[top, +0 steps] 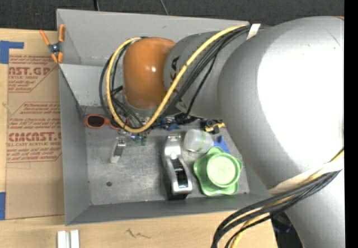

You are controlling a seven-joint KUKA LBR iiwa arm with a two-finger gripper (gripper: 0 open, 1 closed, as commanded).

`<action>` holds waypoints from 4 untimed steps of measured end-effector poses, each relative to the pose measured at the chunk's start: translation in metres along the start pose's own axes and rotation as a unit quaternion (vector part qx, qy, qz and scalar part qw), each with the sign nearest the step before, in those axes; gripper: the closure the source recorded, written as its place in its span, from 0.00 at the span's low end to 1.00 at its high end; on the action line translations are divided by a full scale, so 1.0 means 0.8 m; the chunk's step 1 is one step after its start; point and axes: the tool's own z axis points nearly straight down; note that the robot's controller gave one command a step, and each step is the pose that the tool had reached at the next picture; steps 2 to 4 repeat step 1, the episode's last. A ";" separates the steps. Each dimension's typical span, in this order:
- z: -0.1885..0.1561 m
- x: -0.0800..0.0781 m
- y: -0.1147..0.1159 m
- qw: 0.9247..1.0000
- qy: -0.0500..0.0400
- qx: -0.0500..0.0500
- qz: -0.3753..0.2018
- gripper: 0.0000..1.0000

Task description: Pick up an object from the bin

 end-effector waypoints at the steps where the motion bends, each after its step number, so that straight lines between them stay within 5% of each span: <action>1: 0.025 -0.009 0.063 0.999 0.000 -0.001 -0.046 1.00; 4: 0.025 -0.009 0.063 0.999 0.000 -0.001 -0.046 1.00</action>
Offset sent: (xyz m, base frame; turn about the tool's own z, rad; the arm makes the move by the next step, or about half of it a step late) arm 0.0000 0.0000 0.0000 0.0000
